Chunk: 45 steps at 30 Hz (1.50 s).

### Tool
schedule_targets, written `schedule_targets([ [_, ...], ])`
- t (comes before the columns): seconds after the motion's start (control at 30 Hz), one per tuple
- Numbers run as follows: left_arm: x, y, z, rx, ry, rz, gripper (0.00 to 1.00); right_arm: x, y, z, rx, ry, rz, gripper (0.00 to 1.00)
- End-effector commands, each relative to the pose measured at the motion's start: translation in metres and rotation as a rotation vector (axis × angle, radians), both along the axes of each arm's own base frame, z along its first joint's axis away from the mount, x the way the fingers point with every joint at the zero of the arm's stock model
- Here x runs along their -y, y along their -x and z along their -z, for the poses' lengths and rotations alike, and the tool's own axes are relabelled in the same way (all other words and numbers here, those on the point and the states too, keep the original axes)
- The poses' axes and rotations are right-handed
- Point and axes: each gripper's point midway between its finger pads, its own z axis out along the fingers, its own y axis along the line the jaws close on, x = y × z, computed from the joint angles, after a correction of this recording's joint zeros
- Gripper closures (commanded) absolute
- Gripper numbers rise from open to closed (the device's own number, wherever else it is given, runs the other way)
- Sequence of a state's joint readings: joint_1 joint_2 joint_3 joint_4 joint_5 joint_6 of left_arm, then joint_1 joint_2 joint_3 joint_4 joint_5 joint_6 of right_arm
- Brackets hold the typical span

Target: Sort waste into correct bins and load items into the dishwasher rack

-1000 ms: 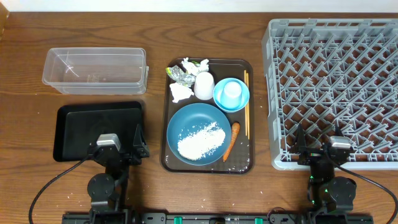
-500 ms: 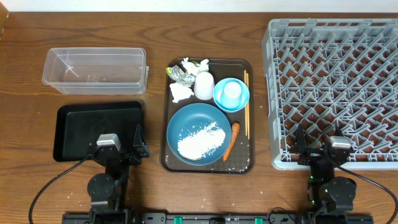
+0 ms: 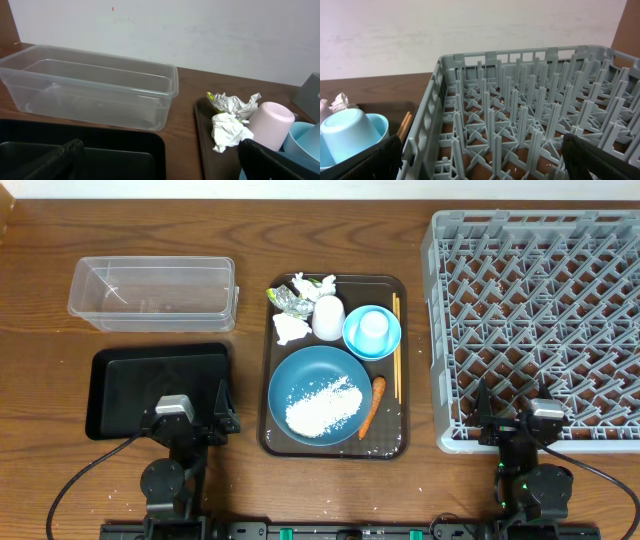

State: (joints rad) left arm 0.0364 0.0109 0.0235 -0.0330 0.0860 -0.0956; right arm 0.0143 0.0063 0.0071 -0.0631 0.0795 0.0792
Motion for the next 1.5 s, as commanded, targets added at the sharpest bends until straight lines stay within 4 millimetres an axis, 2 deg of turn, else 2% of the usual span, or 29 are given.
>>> schedule_targets([
  [0.0,0.001,0.001,0.015,-0.043,-0.015,0.005,0.00,0.005,0.000,0.002,-0.005,0.003,0.024,0.01],
  [0.83,0.001,0.001,0.015,-0.043,-0.014,0.005,0.00,0.005,0.000,0.002,-0.005,0.003,0.024,0.01],
  [0.87,0.001,-0.001,0.008,-0.011,-0.011,0.009,0.00,0.005,0.000,0.002,-0.005,0.003,0.024,0.01],
  [0.97,0.041,0.003,-0.021,0.079,0.217,0.230,0.00,0.005,0.000,0.002,-0.005,0.003,0.024,0.01],
  [1.07,0.075,0.015,-0.040,0.100,0.384,0.439,0.00,0.005,0.000,0.002,-0.005,0.003,0.024,0.01],
  [1.17,0.081,0.020,-0.051,0.113,0.460,0.487,0.00,0.005,0.000,0.002,-0.005,0.003,0.024,0.01],
  [1.3,0.089,0.035,-0.096,0.249,0.465,0.582,0.00,0.005,0.000,0.002,-0.005,0.003,0.024,0.01],
  [1.47,0.093,0.044,-0.133,0.231,0.429,0.593,0.00,0.005,0.000,0.002,-0.005,0.003,0.024,0.01],
])
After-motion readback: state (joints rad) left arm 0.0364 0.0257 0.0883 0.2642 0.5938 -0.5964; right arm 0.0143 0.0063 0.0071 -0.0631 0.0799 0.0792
